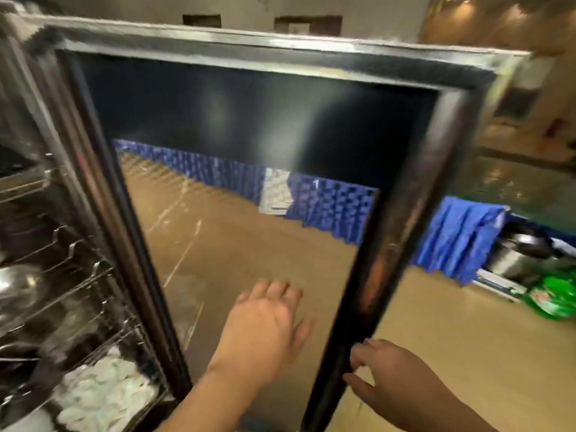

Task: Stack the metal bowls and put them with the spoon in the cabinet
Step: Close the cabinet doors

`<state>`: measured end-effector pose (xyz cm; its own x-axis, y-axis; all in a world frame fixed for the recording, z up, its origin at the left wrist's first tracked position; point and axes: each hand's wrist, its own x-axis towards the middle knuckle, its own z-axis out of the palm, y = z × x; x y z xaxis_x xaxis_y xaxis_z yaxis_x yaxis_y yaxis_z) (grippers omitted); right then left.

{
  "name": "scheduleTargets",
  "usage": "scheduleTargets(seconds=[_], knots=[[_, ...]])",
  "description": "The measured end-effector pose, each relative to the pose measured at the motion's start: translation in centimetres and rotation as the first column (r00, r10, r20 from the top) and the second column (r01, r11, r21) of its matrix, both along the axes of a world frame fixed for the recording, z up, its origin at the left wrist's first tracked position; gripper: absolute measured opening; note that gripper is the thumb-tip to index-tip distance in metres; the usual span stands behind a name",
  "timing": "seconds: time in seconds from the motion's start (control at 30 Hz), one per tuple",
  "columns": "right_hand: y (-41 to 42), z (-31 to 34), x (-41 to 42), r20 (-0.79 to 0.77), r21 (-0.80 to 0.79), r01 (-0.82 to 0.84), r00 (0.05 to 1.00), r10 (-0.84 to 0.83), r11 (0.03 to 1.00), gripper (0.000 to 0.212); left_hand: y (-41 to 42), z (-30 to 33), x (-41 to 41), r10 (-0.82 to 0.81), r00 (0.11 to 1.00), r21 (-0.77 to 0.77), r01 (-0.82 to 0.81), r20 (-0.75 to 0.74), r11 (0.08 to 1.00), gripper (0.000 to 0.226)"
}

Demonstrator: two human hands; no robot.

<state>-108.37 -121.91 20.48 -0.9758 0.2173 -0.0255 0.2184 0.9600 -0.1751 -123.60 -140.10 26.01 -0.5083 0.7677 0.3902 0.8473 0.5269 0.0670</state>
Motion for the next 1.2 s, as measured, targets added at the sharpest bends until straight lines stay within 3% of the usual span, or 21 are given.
scheduleTargets(seconds=[0.13, 0.27, 0.4, 0.5, 0.73, 0.83, 0.93, 1.1, 1.2], knots=[[6.2, -0.3, 5.6, -0.001, 0.021, 0.042, 0.999, -0.042, 0.999, 0.034, 9.6, 2.3, 6.3, -0.07, 0.997, 0.332, 0.073, -0.023, 0.941, 0.068], [11.3, 0.1, 7.6, -0.051, 0.033, 0.046, 0.998, -0.044, 0.998, 0.036, 16.2, 3.2, 9.7, 0.02, 0.992, 0.463, -0.076, 0.125, 0.883, 0.096], [14.3, 1.2, 6.8, -0.114, 0.015, -0.01, 0.993, 0.011, 1.0, 0.044, 18.5, 2.9, 10.6, 0.115, 0.954, 0.56, -0.257, 0.276, 0.788, 0.085], [14.8, 2.7, 4.9, -0.153, 0.013, -0.063, 0.986, 0.065, 0.998, 0.047, 18.5, 2.6, 11.5, 0.176, 0.952, 0.565, -0.291, 0.25, 0.773, 0.084], [12.8, 5.3, 0.2, -0.255, -0.011, -0.135, 0.959, 0.128, 0.991, 0.067, 14.1, 1.6, 14.5, 0.268, 0.954, 0.557, -0.295, 0.132, 0.776, 0.091], [10.0, 6.0, -0.9, -0.283, -0.1, -0.219, 0.942, 0.183, 0.971, 0.058, 10.5, 1.6, 16.4, 0.313, 0.944, 0.575, -0.312, 0.101, 0.757, 0.097], [7.0, 5.7, -0.8, -0.3, -0.248, -0.319, 0.923, 0.241, 0.915, 0.033, 6.3, 1.5, 18.6, 0.383, 0.919, 0.578, -0.363, 0.092, 0.731, 0.092], [1.2, 3.8, -0.5, -0.222, -0.47, -0.437, 0.9, 0.376, 0.767, 0.042, -0.5, 1.2, 21.7, 0.548, 0.829, 0.558, -0.51, 0.114, 0.655, 0.096], [-3.2, 3.2, -0.4, -0.242, -0.545, -0.546, 0.829, 0.504, 0.636, 0.036, -5.0, 0.8, 23.2, 0.679, 0.731, 0.535, -0.601, 0.067, 0.594, 0.098]])
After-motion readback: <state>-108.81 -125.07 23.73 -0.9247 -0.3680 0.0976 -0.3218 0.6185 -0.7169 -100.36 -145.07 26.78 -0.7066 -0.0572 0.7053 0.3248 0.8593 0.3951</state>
